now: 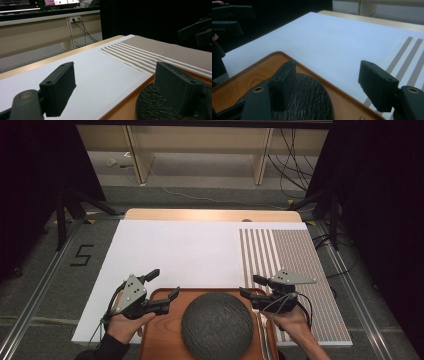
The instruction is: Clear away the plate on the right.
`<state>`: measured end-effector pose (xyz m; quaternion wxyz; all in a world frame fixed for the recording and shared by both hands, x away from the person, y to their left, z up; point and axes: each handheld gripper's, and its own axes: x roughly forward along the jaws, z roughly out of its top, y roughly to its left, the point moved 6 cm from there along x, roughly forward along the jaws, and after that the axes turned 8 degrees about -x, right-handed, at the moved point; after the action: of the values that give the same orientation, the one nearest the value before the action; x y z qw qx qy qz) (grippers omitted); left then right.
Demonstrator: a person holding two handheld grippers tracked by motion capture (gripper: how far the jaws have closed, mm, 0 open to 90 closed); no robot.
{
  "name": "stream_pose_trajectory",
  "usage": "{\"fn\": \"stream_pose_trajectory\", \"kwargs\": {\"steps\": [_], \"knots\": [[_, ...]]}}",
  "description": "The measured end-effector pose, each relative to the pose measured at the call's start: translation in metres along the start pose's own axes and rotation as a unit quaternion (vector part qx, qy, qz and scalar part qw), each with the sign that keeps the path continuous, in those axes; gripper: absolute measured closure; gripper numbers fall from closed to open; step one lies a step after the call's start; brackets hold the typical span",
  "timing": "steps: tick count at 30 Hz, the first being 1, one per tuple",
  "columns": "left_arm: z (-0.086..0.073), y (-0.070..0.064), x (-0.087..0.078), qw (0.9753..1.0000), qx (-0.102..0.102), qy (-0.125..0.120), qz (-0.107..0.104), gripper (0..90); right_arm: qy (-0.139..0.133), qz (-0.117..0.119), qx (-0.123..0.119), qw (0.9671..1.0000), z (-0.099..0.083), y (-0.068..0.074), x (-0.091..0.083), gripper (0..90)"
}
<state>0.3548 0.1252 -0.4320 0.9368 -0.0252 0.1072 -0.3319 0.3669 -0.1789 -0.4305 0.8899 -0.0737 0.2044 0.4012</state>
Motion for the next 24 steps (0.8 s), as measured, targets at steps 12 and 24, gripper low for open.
{"fn": "stream_pose_trajectory", "kwargs": {"steps": [12,24], "knots": [[-0.001,-0.001,-0.001,1.0000,0.001,0.004,-0.002,17.0,-0.020,-0.026,-0.014,0.9994,0.007,-0.002,-0.014,23.5],[-0.001,0.000,-0.003,1.0000,0.002,0.002,-0.001,17.0,-0.025,-0.048,-0.038,0.9978,0.006,0.002,-0.023,19.7]]}}
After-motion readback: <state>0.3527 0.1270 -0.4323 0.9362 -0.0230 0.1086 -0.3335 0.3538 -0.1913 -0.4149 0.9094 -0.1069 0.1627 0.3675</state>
